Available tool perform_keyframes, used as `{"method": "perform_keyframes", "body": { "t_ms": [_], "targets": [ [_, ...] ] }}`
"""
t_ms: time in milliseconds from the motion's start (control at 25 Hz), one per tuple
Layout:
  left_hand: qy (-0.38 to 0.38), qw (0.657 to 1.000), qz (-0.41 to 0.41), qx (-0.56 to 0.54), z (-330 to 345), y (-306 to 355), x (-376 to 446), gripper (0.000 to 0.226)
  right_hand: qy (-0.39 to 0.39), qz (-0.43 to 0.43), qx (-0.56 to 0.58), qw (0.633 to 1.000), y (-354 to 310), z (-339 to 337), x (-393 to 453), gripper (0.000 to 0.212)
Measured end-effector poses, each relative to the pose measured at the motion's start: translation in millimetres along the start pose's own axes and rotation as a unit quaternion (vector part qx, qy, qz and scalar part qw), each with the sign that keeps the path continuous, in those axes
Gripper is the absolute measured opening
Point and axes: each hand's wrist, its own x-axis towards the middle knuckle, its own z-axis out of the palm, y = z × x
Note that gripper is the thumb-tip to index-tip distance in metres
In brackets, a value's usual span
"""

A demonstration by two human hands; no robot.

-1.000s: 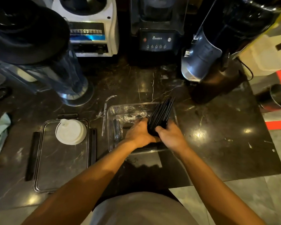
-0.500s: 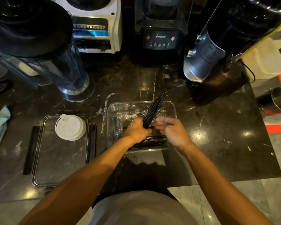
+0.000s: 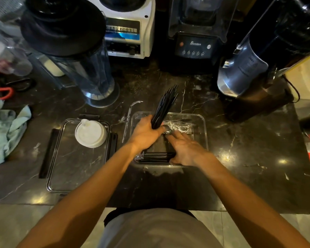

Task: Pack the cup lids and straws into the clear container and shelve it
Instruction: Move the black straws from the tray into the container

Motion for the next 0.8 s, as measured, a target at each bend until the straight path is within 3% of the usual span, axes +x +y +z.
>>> {"method": "perform_keyframes", "body": {
  "t_ms": [120,360,600,800],
  "targets": [
    [0.005,1.0,0.0,-0.002,-6.5,-4.4,0.7,0.014,0.0,-0.005,-0.07,0.998,-2.7,-2.6,7.2,0.111],
    [0.013,0.997,-0.001,-0.075,-17.6,2.1,-4.5,0.009,-0.03,-0.011,-0.129,0.991,2.8,-8.3,8.3,0.109],
    [0.026,0.995,-0.003,-0.097,-26.1,11.5,-4.1,0.011,-0.015,-0.064,-0.244,0.967,-11.4,-7.0,9.3,0.072],
    [0.032,0.993,-0.001,-0.109,-29.0,13.7,-8.2,0.012,-0.052,-0.065,-0.133,0.988,-8.5,-8.7,6.3,0.043]
  ]
}}
